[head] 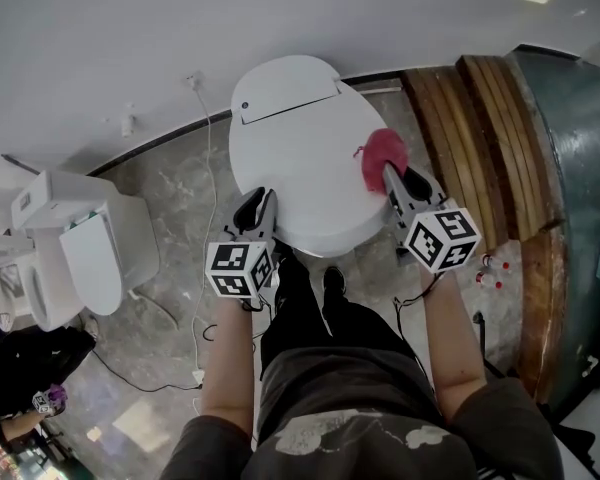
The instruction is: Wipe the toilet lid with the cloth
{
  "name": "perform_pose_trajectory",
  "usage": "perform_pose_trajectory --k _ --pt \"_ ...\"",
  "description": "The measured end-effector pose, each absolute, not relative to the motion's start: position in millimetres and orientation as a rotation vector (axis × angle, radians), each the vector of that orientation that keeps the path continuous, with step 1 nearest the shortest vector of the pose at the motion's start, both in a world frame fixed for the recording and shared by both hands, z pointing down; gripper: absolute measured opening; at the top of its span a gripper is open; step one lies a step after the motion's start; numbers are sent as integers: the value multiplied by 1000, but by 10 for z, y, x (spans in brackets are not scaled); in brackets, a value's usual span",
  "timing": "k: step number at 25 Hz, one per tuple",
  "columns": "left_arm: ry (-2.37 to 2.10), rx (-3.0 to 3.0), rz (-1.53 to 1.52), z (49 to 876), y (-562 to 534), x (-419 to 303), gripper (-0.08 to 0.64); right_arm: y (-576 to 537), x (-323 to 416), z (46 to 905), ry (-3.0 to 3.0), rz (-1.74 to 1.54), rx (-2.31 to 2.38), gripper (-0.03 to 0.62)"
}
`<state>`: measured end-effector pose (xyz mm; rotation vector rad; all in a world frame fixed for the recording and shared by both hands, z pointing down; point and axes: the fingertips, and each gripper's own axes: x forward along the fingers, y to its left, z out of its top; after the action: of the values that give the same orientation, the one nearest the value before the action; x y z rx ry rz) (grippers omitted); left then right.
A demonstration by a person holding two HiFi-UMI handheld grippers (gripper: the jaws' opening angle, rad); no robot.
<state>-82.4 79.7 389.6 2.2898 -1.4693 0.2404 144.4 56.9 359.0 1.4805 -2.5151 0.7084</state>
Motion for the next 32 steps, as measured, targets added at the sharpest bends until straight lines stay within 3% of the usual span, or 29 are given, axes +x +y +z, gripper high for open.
perform_pose_trajectory --k 23,32 --pt "-1410 2082 476 5572 1461 -623 77 1230 1651 5398 -2276 979 1368 49" --pt "-1379 2101 479 5560 1279 -686 77 912 1612 5173 -2289 972 1395 49"
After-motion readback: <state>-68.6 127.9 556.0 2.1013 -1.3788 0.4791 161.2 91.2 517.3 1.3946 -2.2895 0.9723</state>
